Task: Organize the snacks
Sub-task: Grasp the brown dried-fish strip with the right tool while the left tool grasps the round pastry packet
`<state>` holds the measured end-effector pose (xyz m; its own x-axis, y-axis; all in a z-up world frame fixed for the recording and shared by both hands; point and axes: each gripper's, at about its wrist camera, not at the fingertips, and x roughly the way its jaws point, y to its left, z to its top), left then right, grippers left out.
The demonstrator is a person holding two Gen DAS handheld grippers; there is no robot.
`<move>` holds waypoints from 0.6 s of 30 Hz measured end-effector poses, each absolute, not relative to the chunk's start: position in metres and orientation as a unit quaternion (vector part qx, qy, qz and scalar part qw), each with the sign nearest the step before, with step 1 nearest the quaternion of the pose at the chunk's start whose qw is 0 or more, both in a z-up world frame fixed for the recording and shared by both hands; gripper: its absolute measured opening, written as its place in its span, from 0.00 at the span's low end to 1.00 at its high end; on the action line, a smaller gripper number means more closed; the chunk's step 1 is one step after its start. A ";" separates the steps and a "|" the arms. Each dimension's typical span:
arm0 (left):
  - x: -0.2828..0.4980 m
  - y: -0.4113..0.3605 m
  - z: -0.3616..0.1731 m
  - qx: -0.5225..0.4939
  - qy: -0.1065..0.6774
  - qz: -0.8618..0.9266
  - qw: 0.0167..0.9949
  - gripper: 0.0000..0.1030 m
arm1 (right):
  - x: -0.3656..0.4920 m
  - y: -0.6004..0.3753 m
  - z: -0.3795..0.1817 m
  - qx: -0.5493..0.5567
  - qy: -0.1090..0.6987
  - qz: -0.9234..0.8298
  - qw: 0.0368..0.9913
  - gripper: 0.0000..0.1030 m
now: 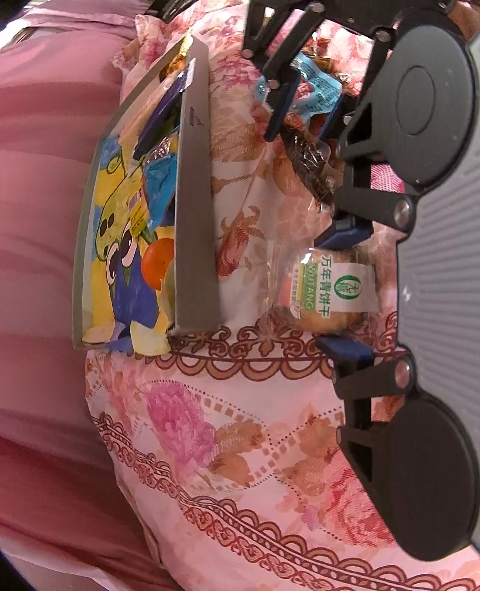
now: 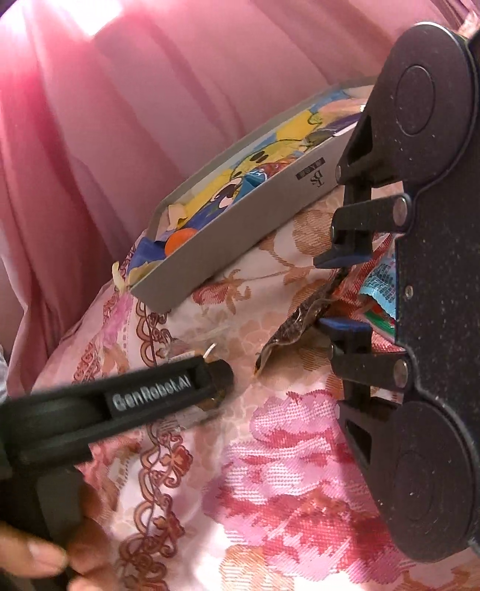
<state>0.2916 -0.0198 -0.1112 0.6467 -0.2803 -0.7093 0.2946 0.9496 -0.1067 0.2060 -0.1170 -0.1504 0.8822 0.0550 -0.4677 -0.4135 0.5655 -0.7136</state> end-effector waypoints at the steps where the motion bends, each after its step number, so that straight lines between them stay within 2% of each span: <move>1: 0.292 -0.020 -0.111 0.005 0.392 -0.157 0.907 0.50 | 0.205 -0.116 -0.151 -0.453 0.199 0.135 0.859 0.25; 11: 0.283 -0.018 -0.101 -0.040 0.408 -0.122 0.904 0.50 | 0.197 -0.114 -0.148 -0.463 0.197 0.141 0.853 0.20; 18: 0.265 -0.022 -0.079 -0.038 0.380 -0.112 0.918 0.50 | 0.183 -0.113 -0.140 -0.468 0.190 0.128 0.854 0.15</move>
